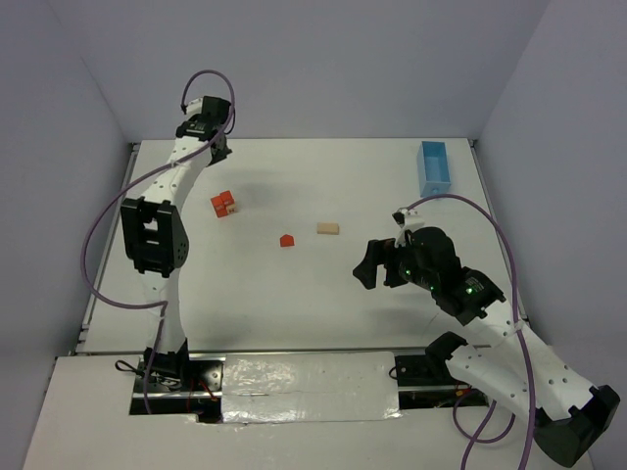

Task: Build the wood block tower

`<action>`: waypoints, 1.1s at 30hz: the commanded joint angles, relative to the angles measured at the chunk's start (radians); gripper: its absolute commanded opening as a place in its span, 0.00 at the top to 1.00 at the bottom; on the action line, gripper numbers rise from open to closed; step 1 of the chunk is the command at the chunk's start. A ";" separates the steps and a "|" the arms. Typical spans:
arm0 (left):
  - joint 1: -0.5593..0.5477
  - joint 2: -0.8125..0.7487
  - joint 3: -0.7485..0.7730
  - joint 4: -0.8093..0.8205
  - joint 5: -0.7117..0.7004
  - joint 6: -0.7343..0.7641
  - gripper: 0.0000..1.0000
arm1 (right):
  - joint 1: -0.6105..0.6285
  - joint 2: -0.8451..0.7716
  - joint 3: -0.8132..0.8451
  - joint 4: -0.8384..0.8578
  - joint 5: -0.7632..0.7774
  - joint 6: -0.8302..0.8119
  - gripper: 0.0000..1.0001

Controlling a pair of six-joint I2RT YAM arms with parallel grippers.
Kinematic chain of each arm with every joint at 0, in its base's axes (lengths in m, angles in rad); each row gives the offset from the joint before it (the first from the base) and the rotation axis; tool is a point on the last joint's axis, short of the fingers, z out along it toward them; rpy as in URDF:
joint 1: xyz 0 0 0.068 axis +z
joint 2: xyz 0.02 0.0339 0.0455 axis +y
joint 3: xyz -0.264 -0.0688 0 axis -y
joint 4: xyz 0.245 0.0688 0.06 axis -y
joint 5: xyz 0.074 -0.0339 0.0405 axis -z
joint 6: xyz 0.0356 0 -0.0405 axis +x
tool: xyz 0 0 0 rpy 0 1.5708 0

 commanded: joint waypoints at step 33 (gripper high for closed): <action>0.029 0.066 -0.097 -0.006 0.152 0.056 1.00 | 0.018 0.012 0.000 0.049 -0.012 -0.015 0.00</action>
